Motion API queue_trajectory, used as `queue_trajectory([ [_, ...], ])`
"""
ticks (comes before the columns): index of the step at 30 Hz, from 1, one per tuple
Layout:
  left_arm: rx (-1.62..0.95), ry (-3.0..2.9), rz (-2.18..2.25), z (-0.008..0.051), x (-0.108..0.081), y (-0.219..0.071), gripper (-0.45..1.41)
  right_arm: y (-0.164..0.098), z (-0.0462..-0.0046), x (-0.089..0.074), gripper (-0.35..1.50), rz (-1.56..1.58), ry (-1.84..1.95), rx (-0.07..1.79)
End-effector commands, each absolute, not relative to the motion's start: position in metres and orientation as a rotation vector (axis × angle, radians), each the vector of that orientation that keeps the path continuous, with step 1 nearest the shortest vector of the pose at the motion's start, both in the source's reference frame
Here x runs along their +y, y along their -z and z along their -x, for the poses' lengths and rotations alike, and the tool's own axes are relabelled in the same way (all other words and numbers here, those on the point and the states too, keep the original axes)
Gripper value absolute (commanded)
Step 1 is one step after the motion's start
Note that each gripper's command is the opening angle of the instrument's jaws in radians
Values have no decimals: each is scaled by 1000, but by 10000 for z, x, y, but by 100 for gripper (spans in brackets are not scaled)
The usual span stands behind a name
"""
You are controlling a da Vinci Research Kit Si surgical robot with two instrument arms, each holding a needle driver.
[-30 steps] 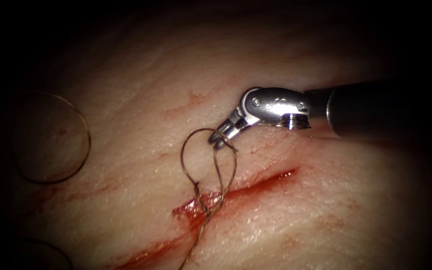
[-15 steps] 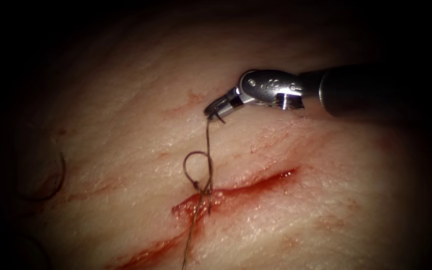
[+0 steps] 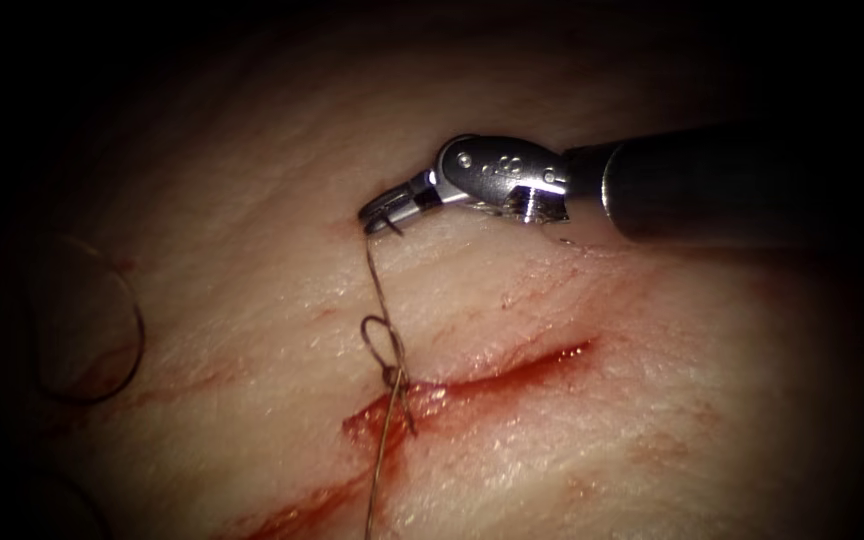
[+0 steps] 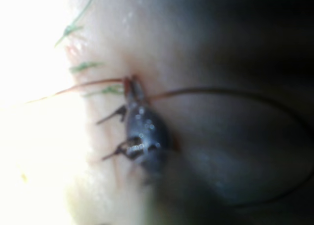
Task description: Wound Closure
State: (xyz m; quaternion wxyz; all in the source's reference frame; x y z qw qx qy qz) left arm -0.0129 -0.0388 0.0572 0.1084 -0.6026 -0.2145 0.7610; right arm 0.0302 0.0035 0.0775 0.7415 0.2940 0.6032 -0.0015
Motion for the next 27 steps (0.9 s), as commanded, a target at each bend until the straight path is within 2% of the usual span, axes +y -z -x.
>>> queue_trajectory([
  [1,-633,-2221,1766,134,-390,-568,-45,-782,-307,31,-35,-646,7,1324],
  [2,-624,-2210,1764,133,-384,-564,-45,-782,-307,31,-35,-646,8,1322],
  [3,-614,-2180,1755,130,-368,-554,0,-782,-307,31,-35,-644,8,1318],
  [6,-642,-2092,1715,126,-348,-540,71,-783,-306,30,-35,-646,12,1316],
  [8,-652,-2044,1689,124,-337,-532,103,-783,-307,30,-35,-649,15,1313],
  [10,-652,-2008,1695,119,-320,-518,118,-784,-307,29,-35,-650,19,1311],
  [15,-643,-1897,1706,123,-269,-487,118,-788,-308,25,-35,-652,27,1306],
  [27,-263,-1921,1620,159,-143,-497,98,-791,-308,23,-35,-653,32,1306],
])
